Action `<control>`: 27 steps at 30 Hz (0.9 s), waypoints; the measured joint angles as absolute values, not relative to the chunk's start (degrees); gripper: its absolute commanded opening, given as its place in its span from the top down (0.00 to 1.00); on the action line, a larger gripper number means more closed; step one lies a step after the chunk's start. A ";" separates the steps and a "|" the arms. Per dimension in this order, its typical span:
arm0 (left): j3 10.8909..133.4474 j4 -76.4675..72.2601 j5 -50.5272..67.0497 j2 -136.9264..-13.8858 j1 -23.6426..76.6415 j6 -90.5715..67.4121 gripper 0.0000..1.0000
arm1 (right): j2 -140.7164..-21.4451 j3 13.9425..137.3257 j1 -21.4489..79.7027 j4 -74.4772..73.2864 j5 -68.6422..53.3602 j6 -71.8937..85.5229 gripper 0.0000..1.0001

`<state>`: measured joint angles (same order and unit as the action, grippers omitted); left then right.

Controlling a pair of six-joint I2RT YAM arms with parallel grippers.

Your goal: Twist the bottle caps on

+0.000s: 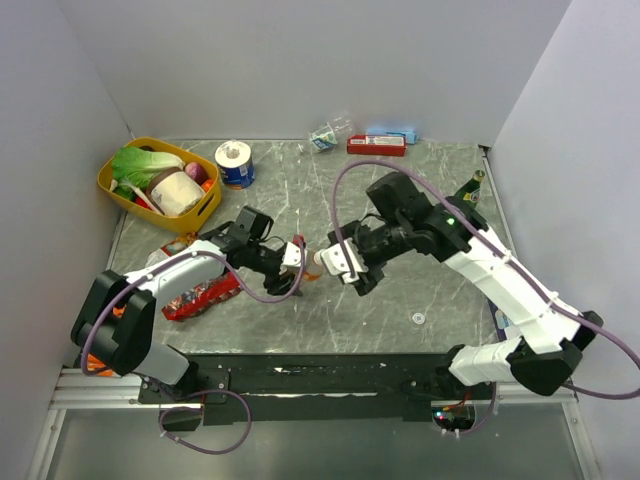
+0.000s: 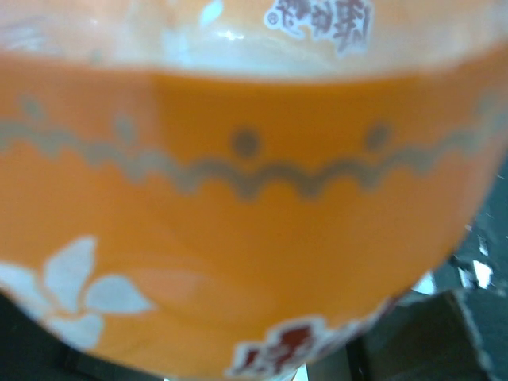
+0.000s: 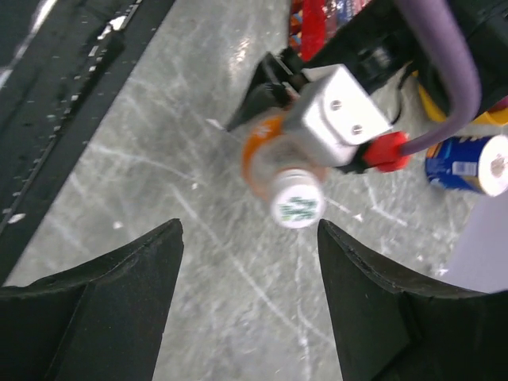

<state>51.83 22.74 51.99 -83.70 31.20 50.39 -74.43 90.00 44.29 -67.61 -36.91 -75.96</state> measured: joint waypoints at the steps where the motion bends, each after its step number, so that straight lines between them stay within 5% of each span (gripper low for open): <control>1: 51.86 24.23 52.49 -83.94 31.20 51.40 0.99 | -75.18 90.00 44.56 -66.72 -36.91 -76.40 0.27; 27: 56.40 33.74 53.93 -85.78 31.20 60.31 0.99 | -86.59 98.70 46.15 -74.52 -40.07 -90.11 0.52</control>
<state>56.40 33.74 53.93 -85.78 31.20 60.31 -86.59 98.70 46.15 -74.52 -40.07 -90.11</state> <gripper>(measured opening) 0.573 0.538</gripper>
